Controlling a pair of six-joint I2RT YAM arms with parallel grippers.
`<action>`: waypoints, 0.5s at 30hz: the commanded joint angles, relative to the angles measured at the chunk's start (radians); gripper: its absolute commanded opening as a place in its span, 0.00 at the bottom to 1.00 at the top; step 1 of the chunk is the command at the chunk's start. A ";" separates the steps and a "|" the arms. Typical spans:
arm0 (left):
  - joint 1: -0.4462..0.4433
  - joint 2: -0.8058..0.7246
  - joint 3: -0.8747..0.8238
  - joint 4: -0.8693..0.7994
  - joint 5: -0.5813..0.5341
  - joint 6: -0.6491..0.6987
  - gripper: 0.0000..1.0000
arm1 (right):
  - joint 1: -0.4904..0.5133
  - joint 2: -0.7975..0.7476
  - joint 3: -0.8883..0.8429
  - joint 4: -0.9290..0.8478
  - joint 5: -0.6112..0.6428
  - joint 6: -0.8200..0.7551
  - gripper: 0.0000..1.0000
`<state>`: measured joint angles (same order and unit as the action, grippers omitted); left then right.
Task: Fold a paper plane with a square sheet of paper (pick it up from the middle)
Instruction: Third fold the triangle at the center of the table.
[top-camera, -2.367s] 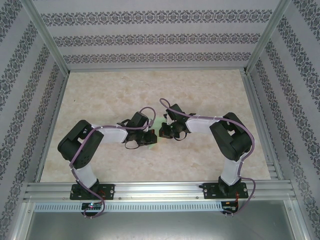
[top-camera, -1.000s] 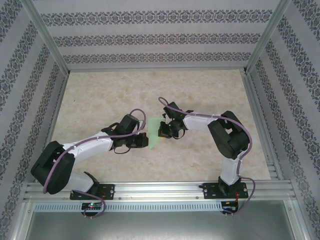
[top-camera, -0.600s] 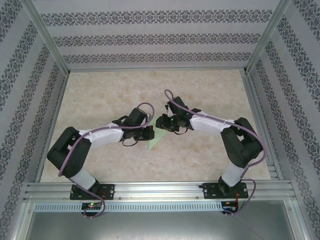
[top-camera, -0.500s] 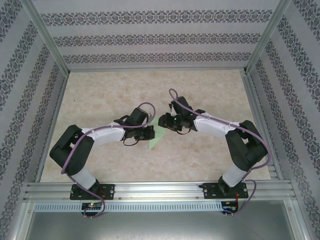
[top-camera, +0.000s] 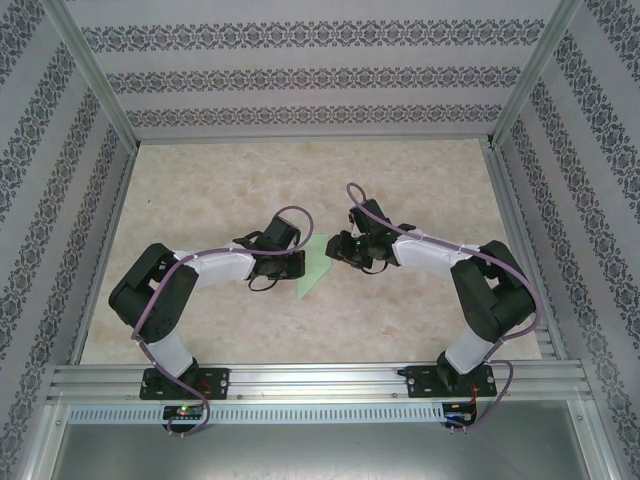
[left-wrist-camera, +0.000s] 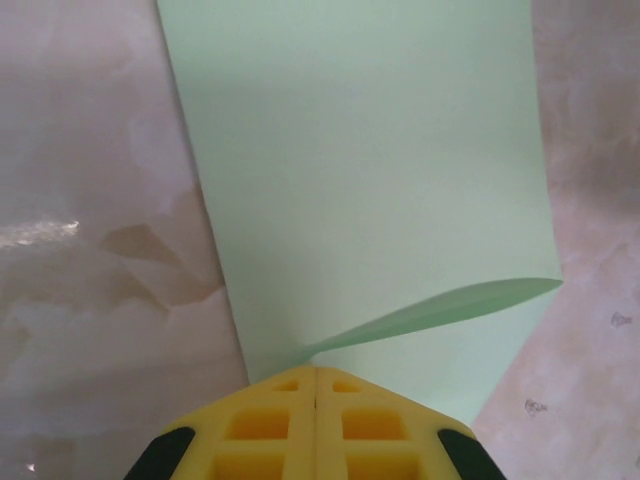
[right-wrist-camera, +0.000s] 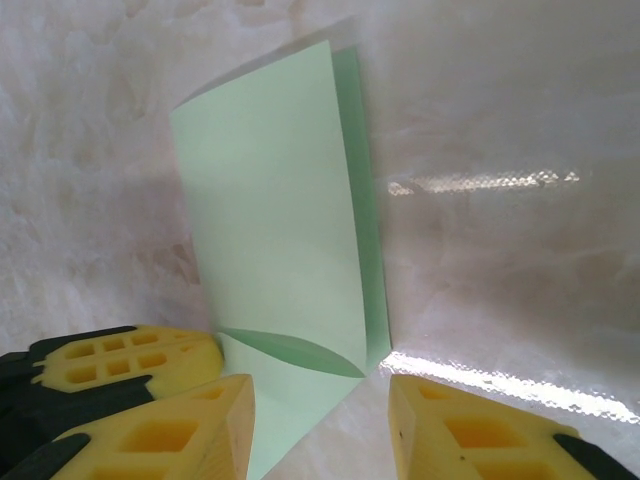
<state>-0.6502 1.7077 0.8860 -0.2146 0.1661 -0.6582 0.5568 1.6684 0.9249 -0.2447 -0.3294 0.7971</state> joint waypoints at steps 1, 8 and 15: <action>-0.006 -0.006 -0.004 -0.005 -0.042 0.008 0.00 | 0.023 0.033 0.007 0.024 -0.017 0.022 0.41; -0.005 -0.002 -0.016 0.001 -0.043 0.004 0.00 | 0.039 0.090 0.040 0.015 -0.037 0.021 0.42; -0.005 -0.003 -0.019 -0.001 -0.042 0.005 0.00 | 0.049 0.115 0.041 0.080 -0.109 0.026 0.38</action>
<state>-0.6502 1.7077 0.8799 -0.2146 0.1432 -0.6582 0.5945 1.7645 0.9409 -0.2211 -0.3874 0.8146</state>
